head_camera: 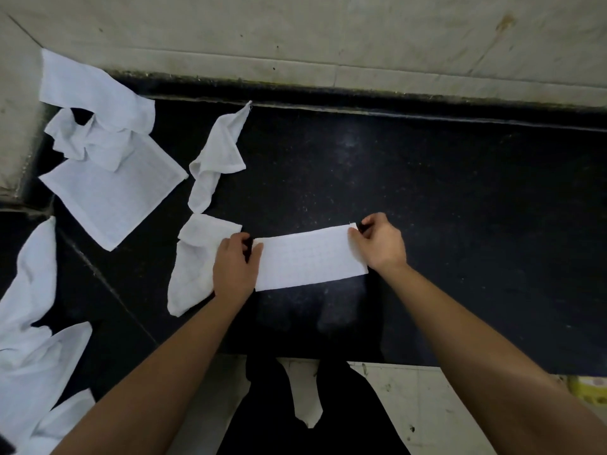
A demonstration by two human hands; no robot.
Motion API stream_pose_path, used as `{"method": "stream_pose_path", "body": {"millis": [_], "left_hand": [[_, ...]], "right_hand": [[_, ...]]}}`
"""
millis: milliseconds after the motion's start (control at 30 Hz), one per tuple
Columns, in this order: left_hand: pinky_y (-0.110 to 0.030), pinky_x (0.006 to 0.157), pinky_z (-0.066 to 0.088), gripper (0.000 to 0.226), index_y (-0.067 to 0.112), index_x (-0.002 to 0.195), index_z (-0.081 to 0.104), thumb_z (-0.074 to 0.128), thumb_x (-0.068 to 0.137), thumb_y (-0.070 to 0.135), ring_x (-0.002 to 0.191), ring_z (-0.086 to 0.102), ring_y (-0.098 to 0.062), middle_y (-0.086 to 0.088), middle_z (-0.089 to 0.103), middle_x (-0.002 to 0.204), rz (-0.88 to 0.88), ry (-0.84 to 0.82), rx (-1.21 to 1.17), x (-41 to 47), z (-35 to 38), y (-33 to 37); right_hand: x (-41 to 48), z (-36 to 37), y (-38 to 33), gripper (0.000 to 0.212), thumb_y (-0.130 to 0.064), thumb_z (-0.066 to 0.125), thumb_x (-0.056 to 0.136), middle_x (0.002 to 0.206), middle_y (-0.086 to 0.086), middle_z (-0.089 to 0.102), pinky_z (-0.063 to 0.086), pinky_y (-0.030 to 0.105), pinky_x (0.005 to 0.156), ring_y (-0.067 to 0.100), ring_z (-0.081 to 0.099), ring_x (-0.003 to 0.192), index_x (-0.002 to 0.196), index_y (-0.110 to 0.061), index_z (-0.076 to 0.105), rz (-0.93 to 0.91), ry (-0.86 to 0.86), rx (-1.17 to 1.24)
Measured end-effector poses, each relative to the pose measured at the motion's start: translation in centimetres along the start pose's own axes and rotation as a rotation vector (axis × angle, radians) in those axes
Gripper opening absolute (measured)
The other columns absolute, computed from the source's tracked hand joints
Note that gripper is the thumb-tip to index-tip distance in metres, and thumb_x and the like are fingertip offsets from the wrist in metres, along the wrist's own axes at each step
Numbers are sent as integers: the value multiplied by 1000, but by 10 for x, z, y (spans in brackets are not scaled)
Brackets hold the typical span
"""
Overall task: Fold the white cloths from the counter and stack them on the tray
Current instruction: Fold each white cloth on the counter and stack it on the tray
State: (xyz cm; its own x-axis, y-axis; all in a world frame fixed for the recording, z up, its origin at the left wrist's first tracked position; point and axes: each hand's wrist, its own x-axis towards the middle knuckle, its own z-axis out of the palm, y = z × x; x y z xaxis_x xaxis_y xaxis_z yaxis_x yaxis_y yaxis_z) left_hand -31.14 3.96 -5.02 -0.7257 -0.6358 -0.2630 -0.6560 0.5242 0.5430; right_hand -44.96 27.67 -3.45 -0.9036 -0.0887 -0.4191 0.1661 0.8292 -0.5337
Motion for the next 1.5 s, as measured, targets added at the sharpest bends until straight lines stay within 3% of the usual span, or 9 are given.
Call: {"method": "stream_pose_path", "body": {"millis": [100, 200, 367, 867, 967, 1067, 1267, 1400, 1500], "left_hand": [[-48, 96, 48, 42, 10, 134, 51, 47, 101, 35, 119, 51, -32, -18, 52, 133, 401, 129, 273, -14, 5, -11], [-54, 113, 32, 55, 8, 148, 38, 37, 101, 36, 145, 28, -35, -20, 28, 157, 662, -2, 480, -19, 12, -12], [-53, 121, 13, 72, 18, 158, 8, 6, 99, 60, 152, 6, -32, -15, 3, 165, 595, -221, 686, -10, 24, -17], [-58, 120, 12, 75, 23, 156, -8, -6, 94, 65, 152, -4, -30, -11, -9, 165, 545, -286, 729, -30, 20, -32], [-59, 120, 9, 76, 24, 155, -10, -11, 92, 66, 152, -5, -30, -11, -8, 165, 538, -313, 725, -33, 17, -31], [-57, 120, 1, 77, 23, 156, -10, -10, 92, 66, 151, -13, -29, -11, -15, 164, 532, -329, 679, -36, 15, -25], [-58, 120, 7, 81, 8, 157, 7, 5, 97, 62, 152, -8, -23, -9, -5, 165, 700, -357, 648, -41, 22, 0], [-53, 121, -6, 87, 9, 156, -7, -8, 89, 65, 150, -18, -20, -7, -16, 164, 735, -414, 725, -41, 33, 8], [-53, 121, -7, 89, 10, 155, -9, -7, 88, 67, 150, -18, -21, -7, -16, 164, 708, -420, 722, -39, 39, 6]], "right_hand": [[-15, 10, 11, 35, -38, 48, 98, 120, 12, 57, 50, 43, 85, 31, 59, 103, 119, -11, 58, -462, 223, -343], [-26, 27, 13, 54, -44, 36, 105, 160, 20, 26, 27, 51, 117, 37, 27, 147, 150, -13, 38, -685, 54, -577], [-23, 54, 10, 72, -64, 9, 102, 165, 10, -20, -6, 54, 123, 32, -18, 152, 159, -23, -7, -681, -170, -793], [-31, 45, 23, 79, -74, 0, 94, 164, 8, -25, -5, 56, 122, 31, -23, 151, 157, -28, -17, -634, -249, -886], [-43, 39, 22, 83, -72, 16, 97, 165, 10, -20, -4, 51, 124, 31, -18, 152, 159, -23, -10, -492, -234, -702], [-61, 25, 27, 77, -53, 47, 99, 162, 17, 16, 23, 44, 119, 34, 18, 147, 158, -14, 16, -224, -42, -305], [-59, 8, 17, 45, -38, 63, 90, 111, 2, 69, 49, 32, 85, 24, 62, 111, 129, -14, 58, 138, -130, -9], [-53, 4, 4, 16, -30, 64, 82, 83, 1, 71, 52, 30, 69, 20, 67, 84, 82, -17, 73, 253, -230, 55], [-44, 5, 10, 8, -23, 72, 82, 91, 3, 72, 60, 34, 76, 17, 69, 85, 86, -17, 72, 361, -251, 321]]}}
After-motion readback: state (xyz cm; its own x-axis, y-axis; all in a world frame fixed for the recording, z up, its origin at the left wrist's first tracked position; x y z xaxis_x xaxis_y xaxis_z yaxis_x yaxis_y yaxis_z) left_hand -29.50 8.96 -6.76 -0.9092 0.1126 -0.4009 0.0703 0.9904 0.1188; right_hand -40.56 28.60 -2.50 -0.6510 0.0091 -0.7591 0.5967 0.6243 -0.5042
